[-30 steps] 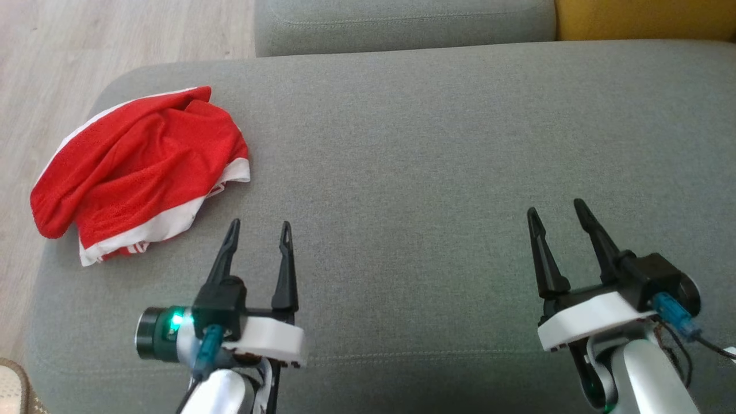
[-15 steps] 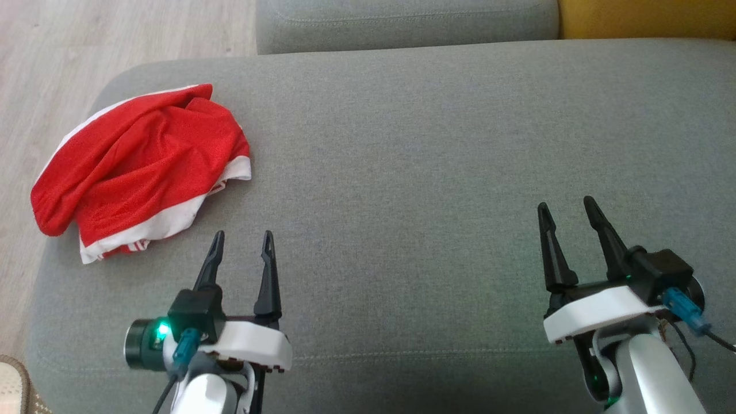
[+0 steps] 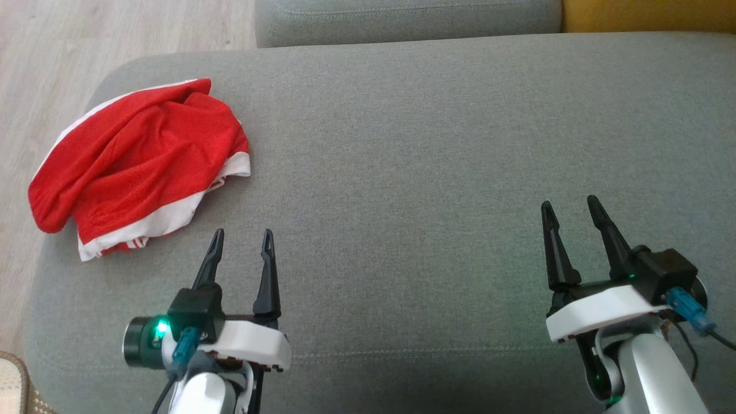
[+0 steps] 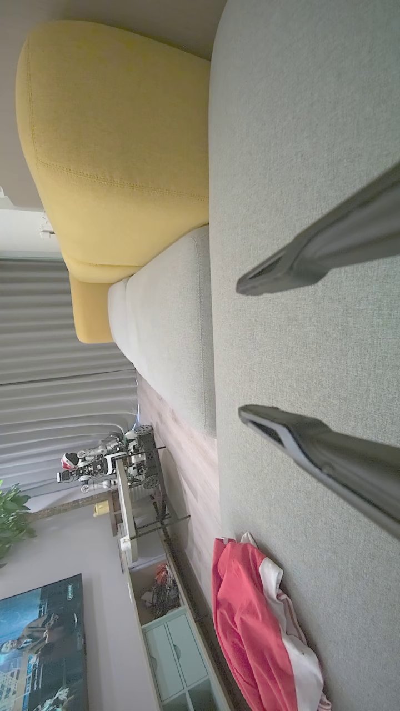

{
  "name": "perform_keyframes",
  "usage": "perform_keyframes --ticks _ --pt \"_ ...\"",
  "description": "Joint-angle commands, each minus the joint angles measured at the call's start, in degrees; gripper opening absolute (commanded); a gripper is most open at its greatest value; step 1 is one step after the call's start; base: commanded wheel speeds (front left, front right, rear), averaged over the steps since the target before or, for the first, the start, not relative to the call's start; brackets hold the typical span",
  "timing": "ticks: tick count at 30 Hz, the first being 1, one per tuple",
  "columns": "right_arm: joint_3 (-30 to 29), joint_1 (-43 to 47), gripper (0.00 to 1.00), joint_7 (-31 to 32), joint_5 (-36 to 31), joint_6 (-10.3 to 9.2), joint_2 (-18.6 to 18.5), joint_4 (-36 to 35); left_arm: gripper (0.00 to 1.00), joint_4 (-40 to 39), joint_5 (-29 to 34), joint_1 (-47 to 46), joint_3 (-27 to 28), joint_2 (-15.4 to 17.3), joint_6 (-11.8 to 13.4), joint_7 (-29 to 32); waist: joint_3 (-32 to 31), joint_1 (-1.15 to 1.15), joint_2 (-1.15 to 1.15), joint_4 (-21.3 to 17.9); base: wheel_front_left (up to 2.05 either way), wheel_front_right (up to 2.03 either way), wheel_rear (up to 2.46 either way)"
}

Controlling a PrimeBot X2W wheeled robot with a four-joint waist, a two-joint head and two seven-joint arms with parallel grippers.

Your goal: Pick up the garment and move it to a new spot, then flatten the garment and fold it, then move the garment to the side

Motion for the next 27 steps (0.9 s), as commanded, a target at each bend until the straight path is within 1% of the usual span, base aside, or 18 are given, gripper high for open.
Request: perform_keyframes --ticks 1,18,22,27 --pt "1.04 -2.68 1.0 -0.54 0.3 0.01 0.02 -1.9 1.0 -1.8 -0.34 -2.27 1.92 -0.13 0.1 -0.71 -0.03 0.0 0.0 -0.02 0.0 0.0 0.0" --pt "1.02 -2.84 1.0 -0.54 0.69 0.01 0.02 -1.22 1.0 -1.56 -0.61 -2.45 1.51 -0.14 0.34 -0.71 -0.28 0.0 0.0 0.22 0.0 0.0 0.0" --pt "1.4 -2.5 1.0 -0.54 0.98 0.01 0.02 -1.51 1.0 -1.57 -0.73 -2.54 1.29 -0.14 0.29 -0.71 -0.53 0.0 0.0 1.64 0.0 0.0 0.0" --pt "2.73 -1.81 1.0 -0.54 1.31 0.01 0.02 -1.68 1.0 -1.76 -0.74 -2.12 1.48 -0.15 0.5 -0.71 -0.93 0.0 0.0 5.09 0.0 0.0 0.0"
